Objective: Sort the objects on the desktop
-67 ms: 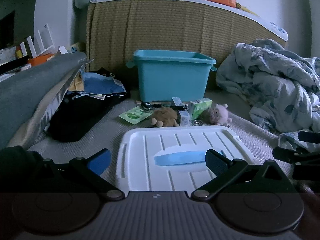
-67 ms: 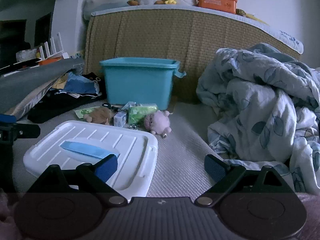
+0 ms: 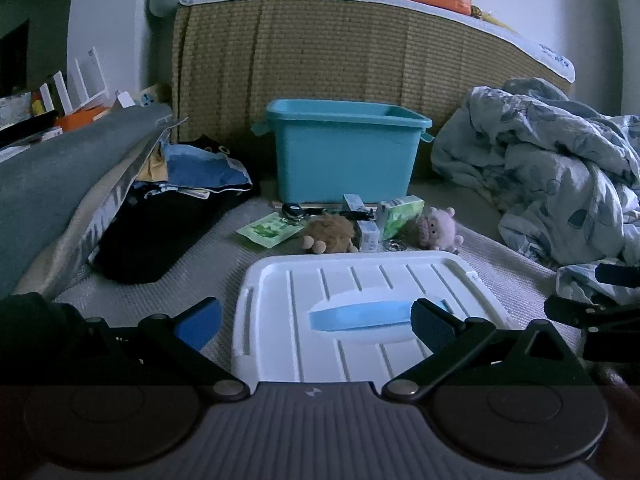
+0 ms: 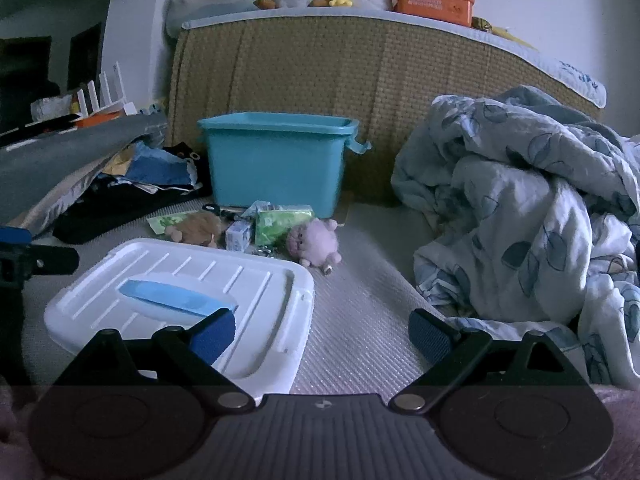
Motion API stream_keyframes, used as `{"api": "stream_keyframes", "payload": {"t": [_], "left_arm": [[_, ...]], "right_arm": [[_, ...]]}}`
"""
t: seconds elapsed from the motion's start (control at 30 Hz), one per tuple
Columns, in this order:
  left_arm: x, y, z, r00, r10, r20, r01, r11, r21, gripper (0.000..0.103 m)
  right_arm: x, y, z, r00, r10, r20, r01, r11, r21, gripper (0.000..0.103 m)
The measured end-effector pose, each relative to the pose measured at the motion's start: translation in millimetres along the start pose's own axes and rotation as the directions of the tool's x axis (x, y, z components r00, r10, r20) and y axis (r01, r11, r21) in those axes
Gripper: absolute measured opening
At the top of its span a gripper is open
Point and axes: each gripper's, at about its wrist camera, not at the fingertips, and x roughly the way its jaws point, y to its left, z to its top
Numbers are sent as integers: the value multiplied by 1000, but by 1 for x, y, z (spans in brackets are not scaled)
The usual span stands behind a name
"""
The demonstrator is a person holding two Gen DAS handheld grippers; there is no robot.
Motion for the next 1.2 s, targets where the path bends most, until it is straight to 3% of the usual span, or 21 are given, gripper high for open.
{"api": "stream_keyframes", "payload": {"t": [0.33,0.67,0.8,0.87,0.9,0.93,1.0,1.07,1.1,1.2], "left_arm": [[0,11,-2,1000,-29,8,29,997,-70,103],[0,15,-3,999,-34,7,35,996,-84,103],[-1,13,-3,999,-40,12,41,996,-76,103],[-1,14,-3,999,-42,11,42,996,-79,103],[0,14,-3,999,-43,9,43,996,-83,103],[0,15,-3,999,-44,7,44,995,-87,103],[1,16,-3,999,-47,4,47,994,-94,103],[1,16,-3,999,-49,4,49,994,-99,103],[1,16,-3,999,-50,3,50,994,-99,103],[1,16,-4,999,-50,3,51,994,-96,103]], "right_arm": [[1,1,0,1000,-18,-11,18,999,-27,96],[3,3,-1,999,-35,-24,34,998,-50,96],[3,4,-2,999,-39,-29,37,998,-58,92],[3,4,-2,999,-42,-26,40,997,-60,84],[3,4,-2,999,-44,-27,43,997,-59,74],[4,4,-2,998,-47,-32,45,997,-56,52],[6,2,-2,997,-64,-46,62,997,-46,19],[6,0,-3,997,-51,-51,49,998,-30,15],[6,-1,-3,998,-43,-50,41,999,-21,6],[6,-1,-4,997,-54,-52,53,998,-20,7]]}}
